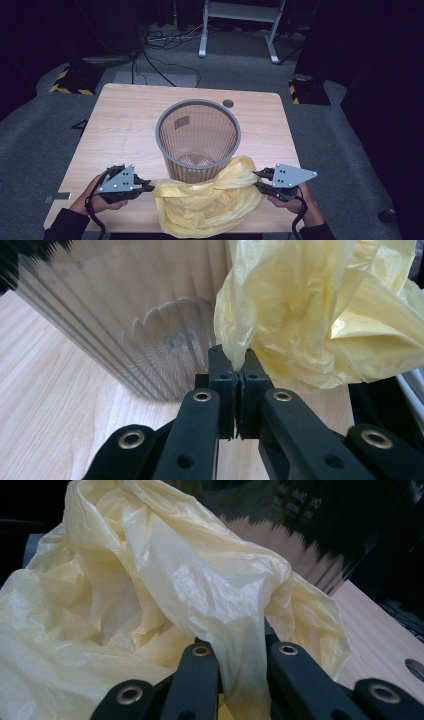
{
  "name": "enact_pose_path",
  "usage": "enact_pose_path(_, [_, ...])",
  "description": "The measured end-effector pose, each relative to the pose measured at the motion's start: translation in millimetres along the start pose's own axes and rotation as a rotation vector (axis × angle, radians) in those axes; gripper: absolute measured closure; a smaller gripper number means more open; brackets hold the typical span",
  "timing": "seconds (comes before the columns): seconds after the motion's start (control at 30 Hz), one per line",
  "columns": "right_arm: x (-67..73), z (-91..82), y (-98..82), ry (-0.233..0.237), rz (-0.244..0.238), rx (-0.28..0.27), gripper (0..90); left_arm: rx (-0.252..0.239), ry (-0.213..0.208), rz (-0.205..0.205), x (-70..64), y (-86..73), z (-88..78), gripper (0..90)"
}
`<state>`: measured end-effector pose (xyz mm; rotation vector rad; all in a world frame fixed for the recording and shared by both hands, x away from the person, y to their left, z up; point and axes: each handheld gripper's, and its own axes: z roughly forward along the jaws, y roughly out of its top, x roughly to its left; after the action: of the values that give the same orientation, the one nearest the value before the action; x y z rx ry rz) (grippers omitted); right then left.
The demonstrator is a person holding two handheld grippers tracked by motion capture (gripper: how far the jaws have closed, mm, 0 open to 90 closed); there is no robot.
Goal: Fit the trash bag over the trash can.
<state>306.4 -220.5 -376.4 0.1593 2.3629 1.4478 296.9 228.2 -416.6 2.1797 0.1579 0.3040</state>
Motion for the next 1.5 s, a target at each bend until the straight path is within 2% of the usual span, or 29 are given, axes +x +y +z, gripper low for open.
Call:
enact_pose_path(0.2, [-1.5,-4.7,11.0,0.014,-0.008,0.009,86.2,0.003,-0.005,0.016,2.9,8.5,-8.8,88.0])
enact_pose_path(0.3, [-3.3,-7.0,15.4,0.012,-0.019,0.02,86.2,-0.008,0.005,0.018,4.4,14.1,-12.8,88.1])
enact_pose_path(0.47, [-4.7,-11.0,21.5,0.009,-0.024,0.015,86.2,-0.001,0.014,0.045,5.1,23.3,-19.6,88.0])
enact_pose_path(0.83, [-6.4,-20.9,43.6,-0.011,-0.062,-0.044,86.2,-0.046,0.057,0.087,5.4,42.0,-38.2,88.1])
enact_pose_path(0.97, [-6.5,-23.4,52.1,-0.021,-0.072,-0.055,86.2,-0.073,0.058,0.095,5.4,47.2,-43.9,88.1])
enact_pose_path(1.2, [-0.1,-31.7,64.6,-0.004,-0.104,-0.098,86.2,-0.096,0.059,0.127,-0.9,56.4,-51.4,88.2])
enact_pose_path(1.27, [1.4,-34.1,68.3,-0.011,-0.113,-0.099,86.2,-0.091,0.071,0.139,-1.1,59.9,-53.5,88.2])
enact_pose_path(1.5, [-0.2,-38.0,78.7,-0.039,-0.128,-0.116,86.2,-0.123,0.096,0.138,2.2,66.3,-62.9,88.2])
